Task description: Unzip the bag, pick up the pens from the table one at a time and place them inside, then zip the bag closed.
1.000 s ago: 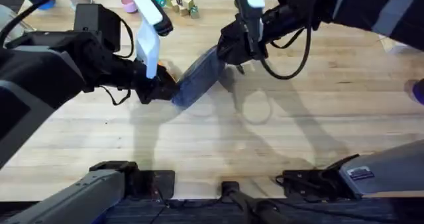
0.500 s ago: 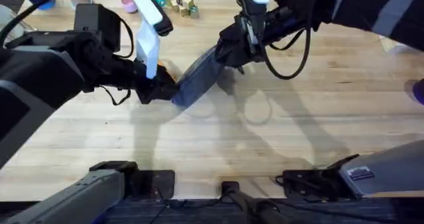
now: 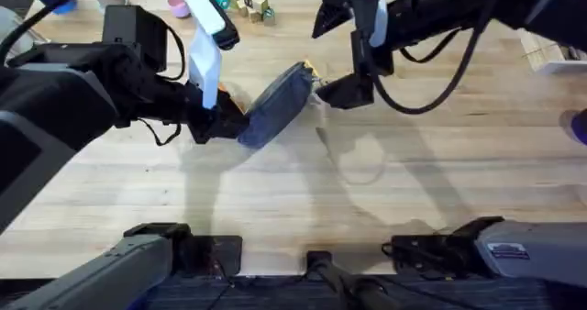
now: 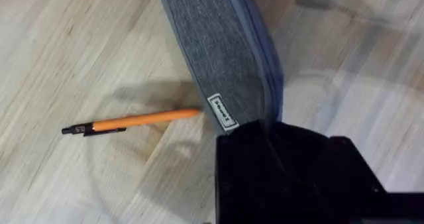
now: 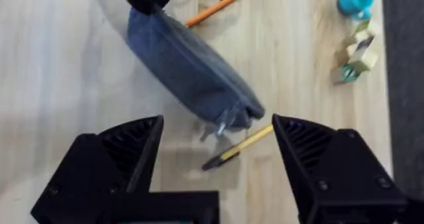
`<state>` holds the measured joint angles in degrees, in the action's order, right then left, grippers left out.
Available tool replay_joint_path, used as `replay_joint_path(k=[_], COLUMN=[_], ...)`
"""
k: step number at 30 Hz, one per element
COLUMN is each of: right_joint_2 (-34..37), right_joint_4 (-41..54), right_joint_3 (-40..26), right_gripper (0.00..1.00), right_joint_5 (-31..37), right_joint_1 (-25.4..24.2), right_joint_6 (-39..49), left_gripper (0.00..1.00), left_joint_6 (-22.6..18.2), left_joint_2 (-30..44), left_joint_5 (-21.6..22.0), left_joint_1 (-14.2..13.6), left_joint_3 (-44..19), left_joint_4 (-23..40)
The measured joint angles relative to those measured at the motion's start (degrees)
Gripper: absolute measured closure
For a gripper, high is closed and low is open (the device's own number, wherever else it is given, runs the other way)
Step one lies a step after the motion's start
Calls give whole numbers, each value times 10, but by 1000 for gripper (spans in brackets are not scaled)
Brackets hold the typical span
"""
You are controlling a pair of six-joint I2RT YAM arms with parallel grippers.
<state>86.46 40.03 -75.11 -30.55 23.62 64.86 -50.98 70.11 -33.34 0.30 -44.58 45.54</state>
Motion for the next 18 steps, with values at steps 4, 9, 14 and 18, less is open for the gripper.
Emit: replay_joint_path(k=[4, 9, 14, 18], right_joint_2=[-13, -27, -37, -37], right_joint_4=[36, 74, 76, 77], right_joint_3=[0, 0, 0, 0], right_gripper=[6, 5, 5, 5], right_joint_5=[9, 12, 12, 12], right_joint_1=[0, 0, 0, 0], right_joint_6=[-23, -46, -106, -177], left_gripper=[958, 957, 957, 957], left_joint_6=[0, 0, 0, 0], left_joint_2=[0, 0, 0, 0], left_joint_5=[0, 0, 0, 0], left_joint_1=[0, 0, 0, 0], left_joint_3=[0, 0, 0, 0], left_joint_4=[0, 0, 0, 0])
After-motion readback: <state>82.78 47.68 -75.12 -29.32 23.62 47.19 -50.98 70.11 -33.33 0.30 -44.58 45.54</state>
